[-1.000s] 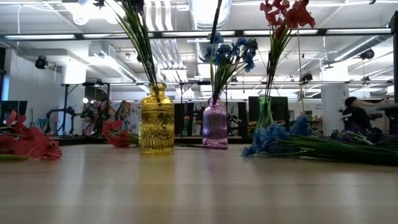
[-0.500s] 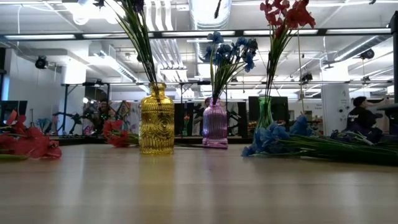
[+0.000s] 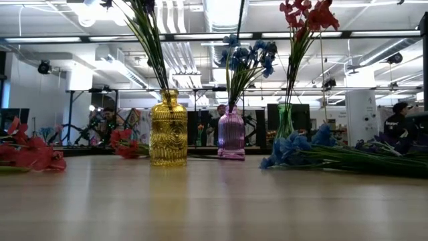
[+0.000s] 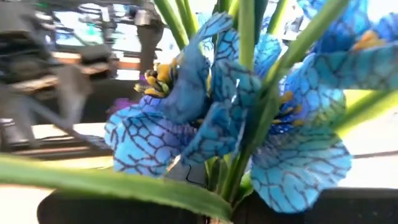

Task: Sort flowers into vase by color
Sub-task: Put the left blue flowers into the pink vase

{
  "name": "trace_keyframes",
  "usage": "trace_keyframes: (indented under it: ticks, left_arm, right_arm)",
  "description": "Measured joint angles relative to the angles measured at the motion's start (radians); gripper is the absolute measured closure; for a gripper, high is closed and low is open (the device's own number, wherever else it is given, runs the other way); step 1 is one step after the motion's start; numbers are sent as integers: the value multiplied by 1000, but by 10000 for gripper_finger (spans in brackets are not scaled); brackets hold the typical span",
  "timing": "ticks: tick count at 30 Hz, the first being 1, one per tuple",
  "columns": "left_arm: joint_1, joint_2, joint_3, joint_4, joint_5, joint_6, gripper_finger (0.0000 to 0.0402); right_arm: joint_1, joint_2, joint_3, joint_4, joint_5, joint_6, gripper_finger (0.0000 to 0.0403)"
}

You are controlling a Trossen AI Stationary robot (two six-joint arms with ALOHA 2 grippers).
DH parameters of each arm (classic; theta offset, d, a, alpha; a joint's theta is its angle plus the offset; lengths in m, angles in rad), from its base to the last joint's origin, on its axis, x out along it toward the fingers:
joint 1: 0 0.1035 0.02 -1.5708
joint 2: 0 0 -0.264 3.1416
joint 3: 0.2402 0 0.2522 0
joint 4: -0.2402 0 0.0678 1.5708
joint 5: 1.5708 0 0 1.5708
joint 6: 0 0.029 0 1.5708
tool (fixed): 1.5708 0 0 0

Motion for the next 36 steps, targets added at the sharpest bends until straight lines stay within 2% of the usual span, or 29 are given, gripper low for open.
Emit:
trace_keyframes:
  ticks: [6, 10, 17, 23, 36]
  left_arm:
    - [4, -93, -52, -54, -42, -15, 247]
    - [4, -141, -76, -54, -89, -15, 247]
    - [5, -212, -124, -60, -133, 3, 247]
    - [5, -248, -147, -90, -133, 4, 247]
    - [5, -297, -201, -96, -132, 4, 247]
  right_arm:
    - [-203, 19, 0, 11, -199, 30, 385]
    - [-249, 47, 0, 14, -251, 39, 385]
    - [-249, 95, 0, 11, -169, 34, 385]
    - [-267, 102, 0, 17, -48, 14, 385]
    - [-343, 103, -8, 75, -35, 12, 385]
